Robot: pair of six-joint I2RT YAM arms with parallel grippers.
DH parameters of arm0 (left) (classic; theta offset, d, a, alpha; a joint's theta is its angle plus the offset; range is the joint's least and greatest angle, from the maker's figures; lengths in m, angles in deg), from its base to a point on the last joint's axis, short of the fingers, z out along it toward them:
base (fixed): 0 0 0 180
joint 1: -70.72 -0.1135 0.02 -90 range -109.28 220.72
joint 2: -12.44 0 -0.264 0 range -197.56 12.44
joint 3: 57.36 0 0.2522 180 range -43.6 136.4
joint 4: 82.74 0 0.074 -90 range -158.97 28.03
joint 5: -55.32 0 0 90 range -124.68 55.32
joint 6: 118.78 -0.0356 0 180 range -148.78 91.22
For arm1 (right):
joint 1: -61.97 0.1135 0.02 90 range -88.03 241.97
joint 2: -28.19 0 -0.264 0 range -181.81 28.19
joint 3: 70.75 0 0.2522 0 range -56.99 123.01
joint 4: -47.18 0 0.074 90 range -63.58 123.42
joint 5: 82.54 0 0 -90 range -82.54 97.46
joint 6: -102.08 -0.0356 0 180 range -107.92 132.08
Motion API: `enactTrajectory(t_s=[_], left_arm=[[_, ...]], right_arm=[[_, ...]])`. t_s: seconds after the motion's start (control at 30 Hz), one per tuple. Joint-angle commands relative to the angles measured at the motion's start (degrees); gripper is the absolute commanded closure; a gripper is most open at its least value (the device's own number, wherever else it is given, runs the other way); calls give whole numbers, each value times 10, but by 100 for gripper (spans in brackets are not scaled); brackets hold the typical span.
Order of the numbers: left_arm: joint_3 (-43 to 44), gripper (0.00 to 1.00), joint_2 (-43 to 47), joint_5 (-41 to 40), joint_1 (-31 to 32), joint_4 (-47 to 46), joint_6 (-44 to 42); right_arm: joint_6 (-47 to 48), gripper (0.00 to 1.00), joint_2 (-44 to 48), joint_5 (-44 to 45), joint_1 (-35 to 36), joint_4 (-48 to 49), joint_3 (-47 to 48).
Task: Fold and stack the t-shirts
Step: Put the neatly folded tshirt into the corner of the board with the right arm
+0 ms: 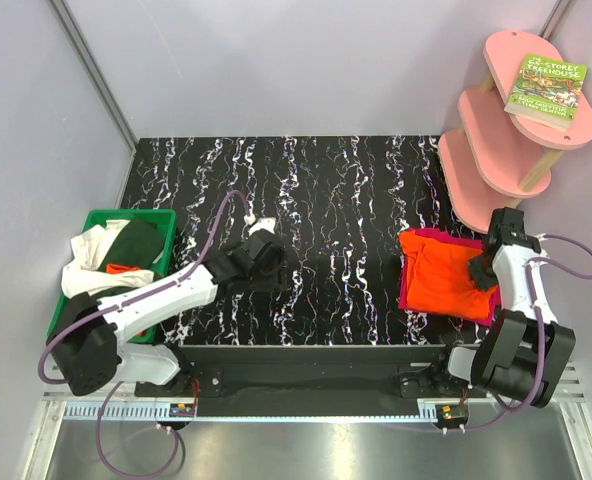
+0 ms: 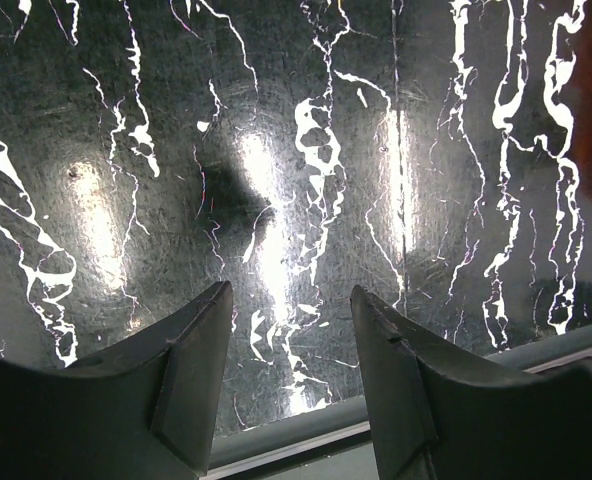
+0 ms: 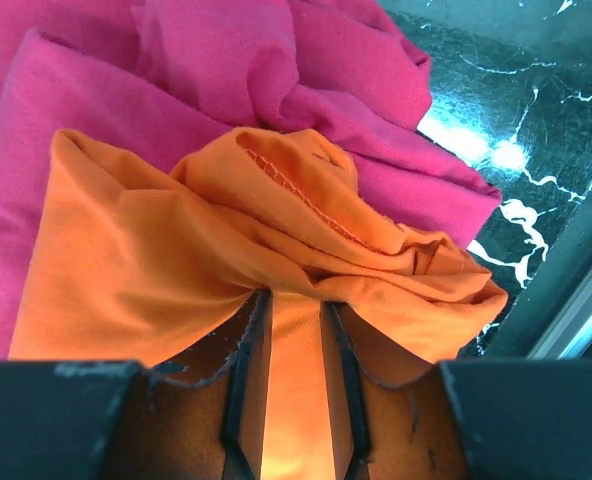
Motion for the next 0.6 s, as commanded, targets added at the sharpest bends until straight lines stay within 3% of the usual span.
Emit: enactTrajectory(t_s=[0.0,0.1,0.17,0.33,0.43,0.53,0.57], left_arm=[[-11,44,20,-9,3,-24,-11],[-17,43,34,-16,3,-26,-16],[-21,43,53,-35,4,-24,-21],[-41,40,93,-91,11,-7,-26],[-50,40,114,-129,21,13,-28],[-55,40,126,-160,30,35,-25],[-54,40,126,-165,32,41,-25]], right_arm=[[1,69,-4,-28,-6,4,24],[58,70,48,-112,4,89,13],[102,67,92,-134,57,144,20],[182,37,113,-69,242,154,92],[200,14,109,-41,296,157,104],[208,0,101,-3,369,166,94],[210,0,94,8,412,169,88]])
